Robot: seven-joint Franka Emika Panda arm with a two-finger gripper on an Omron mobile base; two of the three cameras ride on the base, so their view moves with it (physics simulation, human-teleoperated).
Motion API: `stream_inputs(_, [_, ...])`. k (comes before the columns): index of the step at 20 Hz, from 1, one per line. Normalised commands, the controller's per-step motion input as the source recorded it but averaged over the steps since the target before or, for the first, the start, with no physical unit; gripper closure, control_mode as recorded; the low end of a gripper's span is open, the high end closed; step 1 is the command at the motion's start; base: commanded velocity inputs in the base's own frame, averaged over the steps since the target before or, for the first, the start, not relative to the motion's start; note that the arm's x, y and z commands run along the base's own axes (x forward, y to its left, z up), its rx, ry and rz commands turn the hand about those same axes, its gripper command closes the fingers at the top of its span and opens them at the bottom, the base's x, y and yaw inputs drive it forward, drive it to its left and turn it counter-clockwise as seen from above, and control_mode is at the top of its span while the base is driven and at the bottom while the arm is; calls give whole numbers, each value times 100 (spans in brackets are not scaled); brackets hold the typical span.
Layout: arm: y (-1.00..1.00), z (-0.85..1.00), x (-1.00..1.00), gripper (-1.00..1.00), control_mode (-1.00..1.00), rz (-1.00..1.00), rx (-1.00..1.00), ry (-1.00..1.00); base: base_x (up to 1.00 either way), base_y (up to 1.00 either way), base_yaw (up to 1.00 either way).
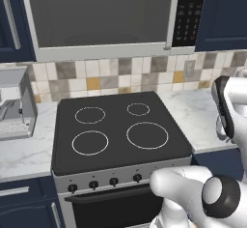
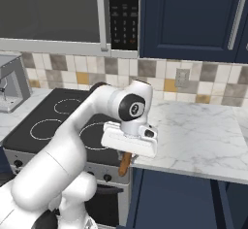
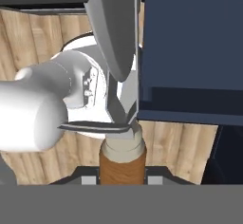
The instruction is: Take the pizza cutter from the drawer on the right and place it on the dining counter for cutting.
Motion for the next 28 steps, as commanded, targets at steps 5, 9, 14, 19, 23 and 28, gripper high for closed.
stream_inputs(5, [52,0,4,100,-100,0,2,3,0,0,0])
stream_inputs(9, [57,0,9,100,-100,0,1,7,0,0,0])
stream_inputs(14, [49,0,16,100,-100,0,2,5,0,0,0])
stream_inputs(19, [54,0,11,100,-100,-3,0,6,0,0,0])
stream_inputs(23, [48,0,8,100,-100,-4,0,4,0,0,0])
stream_inputs(28, [22,0,1,100,-100,-6,-1,2,0,0,0])
